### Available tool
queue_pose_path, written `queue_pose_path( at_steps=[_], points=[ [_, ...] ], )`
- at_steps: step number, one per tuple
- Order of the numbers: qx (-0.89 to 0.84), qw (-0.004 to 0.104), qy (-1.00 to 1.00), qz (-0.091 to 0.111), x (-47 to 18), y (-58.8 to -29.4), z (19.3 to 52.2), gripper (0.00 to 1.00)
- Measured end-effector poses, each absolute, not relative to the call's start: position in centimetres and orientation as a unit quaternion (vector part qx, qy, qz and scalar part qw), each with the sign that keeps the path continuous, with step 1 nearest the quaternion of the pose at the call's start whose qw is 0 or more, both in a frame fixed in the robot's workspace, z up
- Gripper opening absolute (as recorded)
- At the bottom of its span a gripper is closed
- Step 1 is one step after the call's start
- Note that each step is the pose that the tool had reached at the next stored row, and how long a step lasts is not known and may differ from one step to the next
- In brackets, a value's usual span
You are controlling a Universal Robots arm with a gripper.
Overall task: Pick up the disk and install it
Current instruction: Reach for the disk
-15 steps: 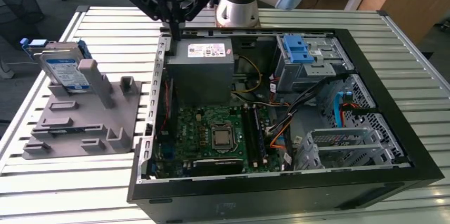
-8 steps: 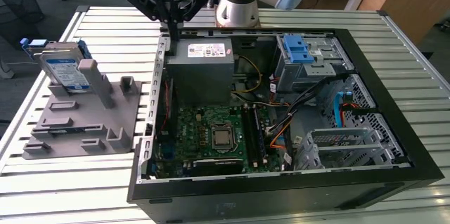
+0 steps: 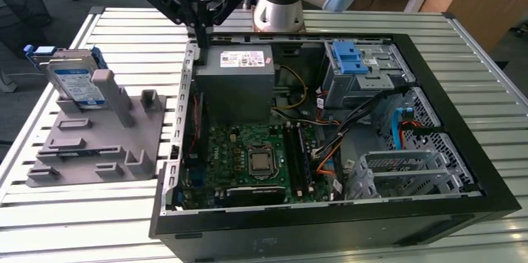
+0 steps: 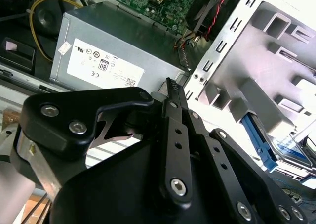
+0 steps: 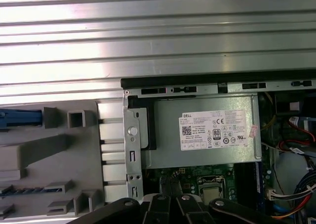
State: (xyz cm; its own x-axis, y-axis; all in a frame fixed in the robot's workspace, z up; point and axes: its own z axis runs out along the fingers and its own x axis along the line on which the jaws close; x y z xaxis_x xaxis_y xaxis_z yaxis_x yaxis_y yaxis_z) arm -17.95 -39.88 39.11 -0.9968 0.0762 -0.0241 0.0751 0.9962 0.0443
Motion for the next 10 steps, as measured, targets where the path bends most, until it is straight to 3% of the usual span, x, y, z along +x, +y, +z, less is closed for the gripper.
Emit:
queue_pose_path(
  at_steps=[10],
  points=[
    [0.038,0.013,0.999,0.022,-18.30,-39.88,39.06,0.11]
  ],
)
